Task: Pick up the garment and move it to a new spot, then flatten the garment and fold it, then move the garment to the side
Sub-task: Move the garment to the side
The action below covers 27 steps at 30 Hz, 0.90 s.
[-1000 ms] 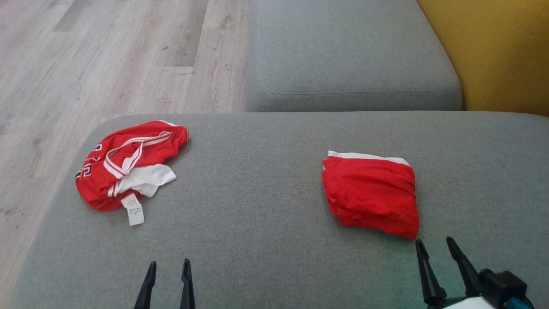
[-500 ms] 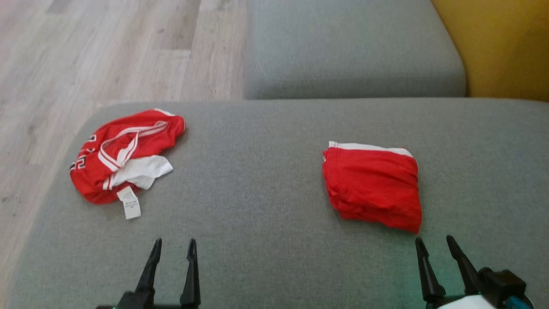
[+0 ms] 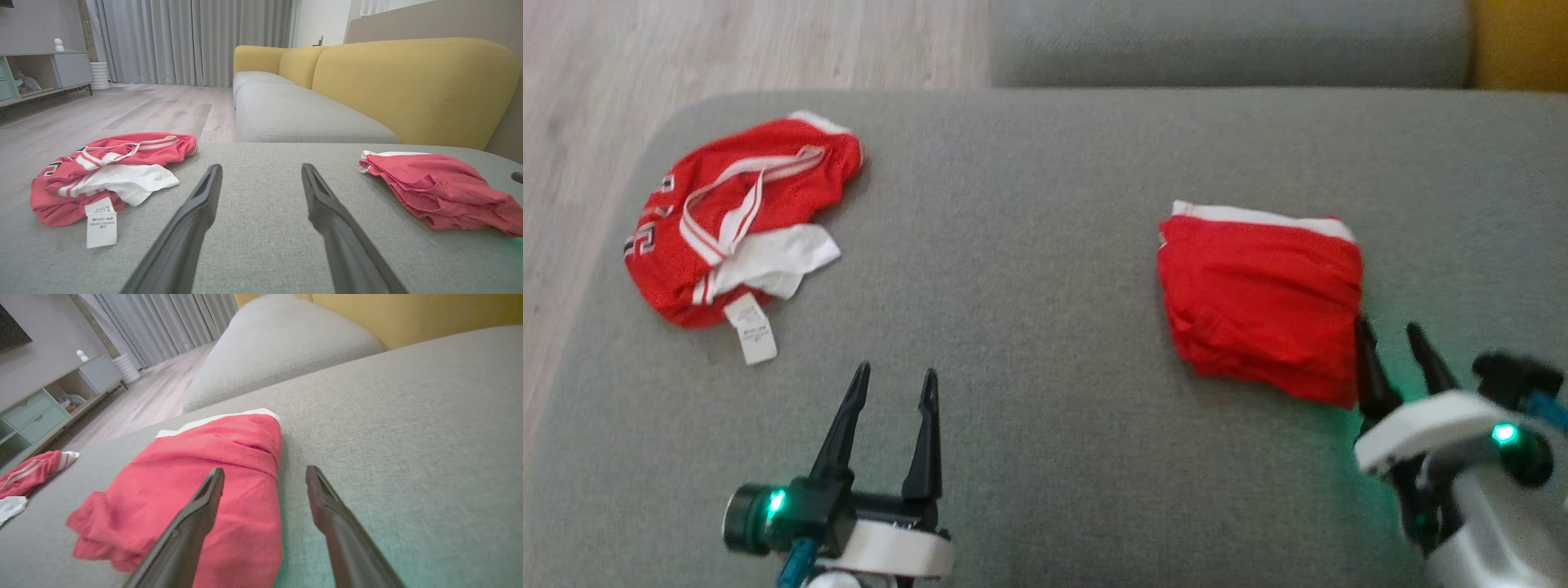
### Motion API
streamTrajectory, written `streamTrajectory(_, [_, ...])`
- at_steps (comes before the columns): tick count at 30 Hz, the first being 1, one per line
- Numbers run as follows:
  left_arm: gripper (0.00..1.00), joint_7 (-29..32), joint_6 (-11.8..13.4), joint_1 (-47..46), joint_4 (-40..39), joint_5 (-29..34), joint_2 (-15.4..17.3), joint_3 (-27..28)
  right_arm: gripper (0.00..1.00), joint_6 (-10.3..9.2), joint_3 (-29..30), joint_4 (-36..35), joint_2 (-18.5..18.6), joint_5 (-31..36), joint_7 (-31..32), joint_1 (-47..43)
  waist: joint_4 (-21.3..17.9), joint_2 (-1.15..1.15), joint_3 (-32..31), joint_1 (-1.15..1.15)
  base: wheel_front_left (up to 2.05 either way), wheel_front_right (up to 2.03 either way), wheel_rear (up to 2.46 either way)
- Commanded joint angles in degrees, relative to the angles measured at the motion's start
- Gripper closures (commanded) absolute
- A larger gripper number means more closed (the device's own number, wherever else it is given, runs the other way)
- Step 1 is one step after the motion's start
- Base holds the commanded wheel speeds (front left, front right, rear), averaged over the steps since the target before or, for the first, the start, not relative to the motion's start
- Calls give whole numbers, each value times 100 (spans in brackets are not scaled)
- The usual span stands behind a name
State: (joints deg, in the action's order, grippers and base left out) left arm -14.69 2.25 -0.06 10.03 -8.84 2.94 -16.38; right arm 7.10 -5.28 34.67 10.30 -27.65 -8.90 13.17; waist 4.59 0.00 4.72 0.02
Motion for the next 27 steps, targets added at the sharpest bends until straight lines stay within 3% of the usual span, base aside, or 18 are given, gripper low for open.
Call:
streamTrajectory(1, [0, -30, 41, -276, -199, 35, -6, 131, 0, 39, -129, -52, 118, -54, 58, 289, 86, 0, 198, -2, 0, 0, 0])
streamTrajectory(7, [0, -30, 106, -517, -164, -55, -6, -47, 0, 39, -283, 770, 259, -414, 509, 926, 244, 0, 442, -2, 0, 0, 0])
streamTrajectory(8, [0, -30, 121, -539, -161, -72, -6, -73, 19, 39, -348, 855, 268, -484, 585, 970, 263, 0, 461, -2, 0, 0, 0])
streamTrajectory(9, [0, -30, 138, -557, -158, -89, -6, -92, 72, 39, -419, 909, 279, -556, 640, 1001, 272, 0, 474, -2, 0, 0, 0])
streamTrajectory(10, [0, -30, 158, -566, -158, -105, -6, -104, 100, 39, -486, 928, 303, -623, 649, 1019, 274, 0, 484, -2, 0, 0, 0])
streamTrajectory(14, [0, -30, 217, -561, -181, -139, -6, -103, 100, 39, -745, 816, 632, -739, 549, 1043, 179, 0, 558, -2, 0, 0, 0])
streamTrajectory(24, [0, -30, 147, -987, -375, -46, -6, -190, 100, 39, -849, 465, 2338, -513, 872, 1589, -250, 0, 1470, -2, 0, 0, 0])
streamTrajectory(27, [0, -30, 128, -1140, -400, -22, -6, -245, 100, 39, -779, 440, 2667, -470, 957, 1726, -293, 0, 1701, -2, 0, 0, 0])
